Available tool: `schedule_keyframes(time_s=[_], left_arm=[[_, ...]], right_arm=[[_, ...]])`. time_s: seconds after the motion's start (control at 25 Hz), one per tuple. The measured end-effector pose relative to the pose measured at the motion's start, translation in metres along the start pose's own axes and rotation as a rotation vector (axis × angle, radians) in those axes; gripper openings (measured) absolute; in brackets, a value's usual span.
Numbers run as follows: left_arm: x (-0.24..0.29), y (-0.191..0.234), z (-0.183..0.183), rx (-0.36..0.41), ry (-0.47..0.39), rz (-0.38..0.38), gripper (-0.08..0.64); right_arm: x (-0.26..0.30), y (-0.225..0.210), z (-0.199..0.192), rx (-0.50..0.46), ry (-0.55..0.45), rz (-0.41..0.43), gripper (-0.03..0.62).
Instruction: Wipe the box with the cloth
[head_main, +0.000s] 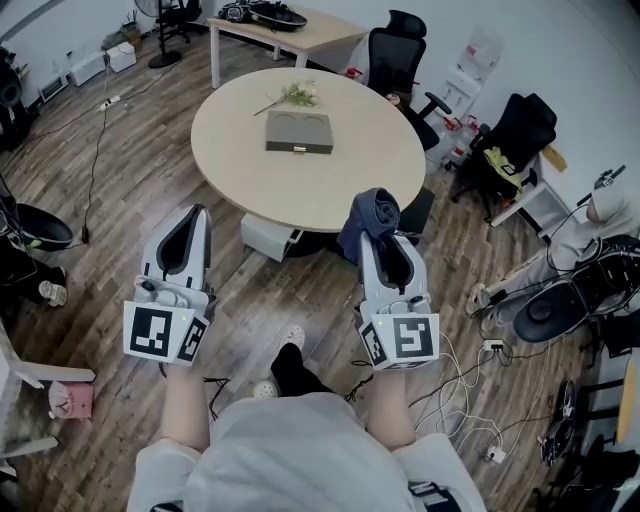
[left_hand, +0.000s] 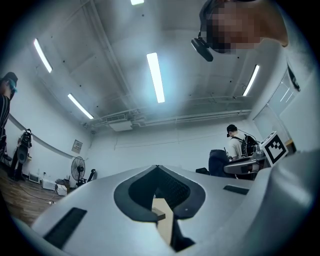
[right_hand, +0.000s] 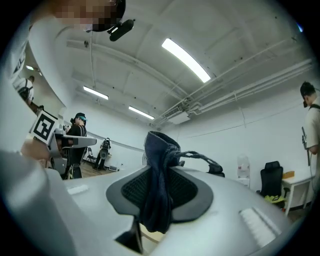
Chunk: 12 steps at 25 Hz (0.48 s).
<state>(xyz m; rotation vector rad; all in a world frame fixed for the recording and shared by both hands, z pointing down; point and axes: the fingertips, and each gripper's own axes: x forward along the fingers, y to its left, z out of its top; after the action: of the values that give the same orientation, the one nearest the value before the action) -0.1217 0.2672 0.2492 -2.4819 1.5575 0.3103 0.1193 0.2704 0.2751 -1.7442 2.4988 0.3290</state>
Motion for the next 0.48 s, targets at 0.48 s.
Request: schedule_keyframes(time_s=[0.48], left_arm=[[0.107, 0.034, -0.022, 0.022, -0.011, 0.033, 0.008]], right_arm=[[0.115, -0.046, -0.023, -0.057, 0.010, 0.035, 0.112]])
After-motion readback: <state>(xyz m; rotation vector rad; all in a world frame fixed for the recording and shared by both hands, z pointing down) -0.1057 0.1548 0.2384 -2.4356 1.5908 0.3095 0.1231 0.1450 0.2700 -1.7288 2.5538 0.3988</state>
